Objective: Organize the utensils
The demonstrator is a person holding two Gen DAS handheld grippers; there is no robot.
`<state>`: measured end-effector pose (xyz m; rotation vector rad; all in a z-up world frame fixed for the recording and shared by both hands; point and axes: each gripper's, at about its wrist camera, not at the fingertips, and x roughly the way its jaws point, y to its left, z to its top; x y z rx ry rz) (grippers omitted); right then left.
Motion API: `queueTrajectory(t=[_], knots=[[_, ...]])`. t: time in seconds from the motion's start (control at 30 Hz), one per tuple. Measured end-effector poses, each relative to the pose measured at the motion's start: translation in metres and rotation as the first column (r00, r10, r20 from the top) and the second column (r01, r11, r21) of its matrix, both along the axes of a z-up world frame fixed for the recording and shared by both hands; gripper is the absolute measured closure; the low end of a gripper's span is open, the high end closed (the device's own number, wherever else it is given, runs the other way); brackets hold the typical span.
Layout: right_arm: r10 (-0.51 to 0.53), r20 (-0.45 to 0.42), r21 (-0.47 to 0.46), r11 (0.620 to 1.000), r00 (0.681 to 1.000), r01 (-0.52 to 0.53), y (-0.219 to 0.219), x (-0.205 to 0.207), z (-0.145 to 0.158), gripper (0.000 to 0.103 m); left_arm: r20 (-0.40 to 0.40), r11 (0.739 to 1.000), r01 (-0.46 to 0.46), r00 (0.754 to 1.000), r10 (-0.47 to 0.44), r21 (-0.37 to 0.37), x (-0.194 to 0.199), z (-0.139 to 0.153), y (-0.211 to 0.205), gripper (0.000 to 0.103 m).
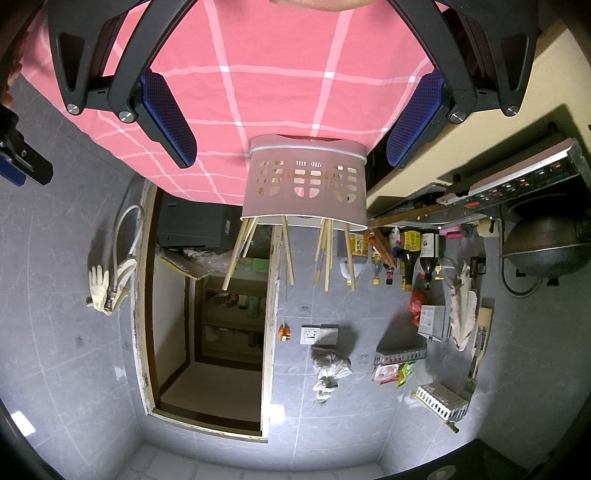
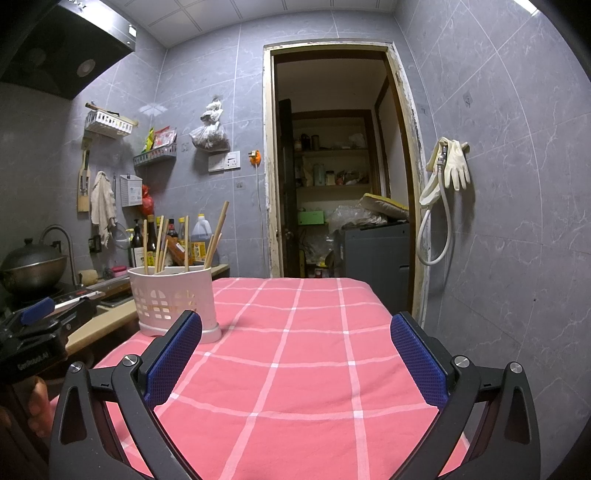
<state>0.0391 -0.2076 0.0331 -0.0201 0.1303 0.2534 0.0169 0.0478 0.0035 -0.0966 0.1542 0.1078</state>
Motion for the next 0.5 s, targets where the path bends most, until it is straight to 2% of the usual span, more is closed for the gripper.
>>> queueTrajectory(t=[0.5], knots=[[0.000, -0.001, 0.000, 1.000, 1.000, 0.000, 0.0008, -0.0006, 0.0001, 0.000, -0.005, 1.000, 0.004, 1.000, -0.004, 0.004, 0.0002, -0.0007, -0.0022, 0.002]])
